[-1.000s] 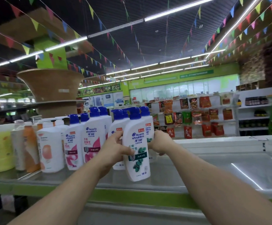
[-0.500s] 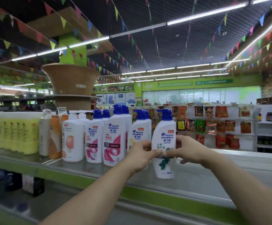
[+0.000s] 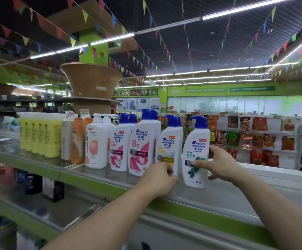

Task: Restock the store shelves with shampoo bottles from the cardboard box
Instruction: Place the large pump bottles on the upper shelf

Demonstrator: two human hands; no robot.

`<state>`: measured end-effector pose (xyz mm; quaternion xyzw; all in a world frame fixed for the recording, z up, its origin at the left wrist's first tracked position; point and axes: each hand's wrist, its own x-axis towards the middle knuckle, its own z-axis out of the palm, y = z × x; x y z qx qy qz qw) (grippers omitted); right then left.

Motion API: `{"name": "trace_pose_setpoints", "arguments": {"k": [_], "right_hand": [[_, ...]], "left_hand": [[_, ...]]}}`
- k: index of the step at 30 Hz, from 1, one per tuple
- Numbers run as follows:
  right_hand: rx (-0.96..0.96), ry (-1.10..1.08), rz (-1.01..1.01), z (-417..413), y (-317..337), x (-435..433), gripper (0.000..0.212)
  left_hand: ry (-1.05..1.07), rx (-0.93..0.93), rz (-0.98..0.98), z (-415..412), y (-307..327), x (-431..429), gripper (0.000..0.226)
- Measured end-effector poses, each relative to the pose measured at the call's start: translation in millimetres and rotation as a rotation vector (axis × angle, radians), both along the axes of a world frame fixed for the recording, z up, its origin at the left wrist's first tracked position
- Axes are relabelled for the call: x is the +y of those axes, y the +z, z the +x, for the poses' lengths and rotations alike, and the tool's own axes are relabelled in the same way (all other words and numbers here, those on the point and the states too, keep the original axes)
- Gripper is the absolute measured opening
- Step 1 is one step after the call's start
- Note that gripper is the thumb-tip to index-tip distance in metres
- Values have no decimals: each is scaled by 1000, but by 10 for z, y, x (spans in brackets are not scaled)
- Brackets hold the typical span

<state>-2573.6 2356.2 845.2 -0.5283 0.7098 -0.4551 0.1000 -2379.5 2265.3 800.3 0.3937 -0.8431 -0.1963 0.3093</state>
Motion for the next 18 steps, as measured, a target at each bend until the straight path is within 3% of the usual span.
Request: {"name": "trace_pose_setpoints", "arguments": {"k": [12, 18], "right_hand": [[-22, -57, -33, 87, -96, 8, 41], [194, -204, -73, 285, -177, 241, 36]], "left_hand": [[-57, -43, -67, 35, -82, 94, 33], [-82, 199, -265, 677, -436, 291, 22]]}}
